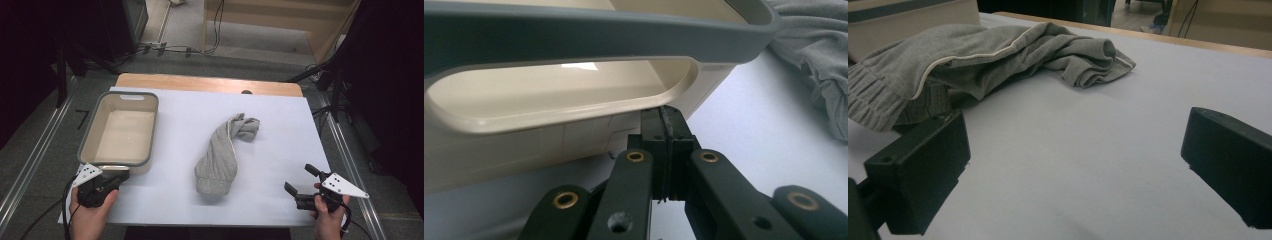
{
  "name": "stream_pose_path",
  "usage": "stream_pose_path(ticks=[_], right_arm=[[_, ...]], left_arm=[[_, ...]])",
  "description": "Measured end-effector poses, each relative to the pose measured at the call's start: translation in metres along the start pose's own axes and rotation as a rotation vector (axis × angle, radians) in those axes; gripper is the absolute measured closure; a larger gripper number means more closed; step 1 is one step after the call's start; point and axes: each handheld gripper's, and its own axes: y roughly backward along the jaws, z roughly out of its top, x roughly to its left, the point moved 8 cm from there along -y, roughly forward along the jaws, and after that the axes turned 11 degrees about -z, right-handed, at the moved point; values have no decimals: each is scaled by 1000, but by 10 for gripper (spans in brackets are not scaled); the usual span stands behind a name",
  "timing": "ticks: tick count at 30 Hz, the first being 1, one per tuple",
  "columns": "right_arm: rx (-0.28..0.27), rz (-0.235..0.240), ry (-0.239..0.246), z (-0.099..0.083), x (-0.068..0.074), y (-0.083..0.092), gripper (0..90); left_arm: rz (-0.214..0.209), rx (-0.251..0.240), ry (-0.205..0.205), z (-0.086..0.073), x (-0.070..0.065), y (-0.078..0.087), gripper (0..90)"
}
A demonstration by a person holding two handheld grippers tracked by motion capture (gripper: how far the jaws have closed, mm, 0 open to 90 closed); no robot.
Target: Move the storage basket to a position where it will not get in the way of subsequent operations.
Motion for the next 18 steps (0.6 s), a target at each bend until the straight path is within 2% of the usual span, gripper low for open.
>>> stream_pose_path(ticks=[2, 3, 6, 8, 13, 18], right_arm=[[-1, 1, -1, 0, 0, 0, 0], [0, 0, 0, 0, 0, 0, 0], [-5, 0, 3, 1, 0, 1, 0], [-5, -3, -1, 1, -1, 1, 0], [-7, -3, 0, 1, -1, 1, 0], [-3, 0, 1, 1, 1, 1, 0]], left_arm=[[-20, -5, 1, 0, -3, 3, 891], [-21, -9, -9, 0, -5, 4, 858], [-56, -50, -29, 3, -16, 11, 724], [-78, -82, -36, 7, -24, 16, 666], [-133, -126, -71, 15, -43, 19, 457], [-192, -124, -94, 22, -60, 13, 270]])
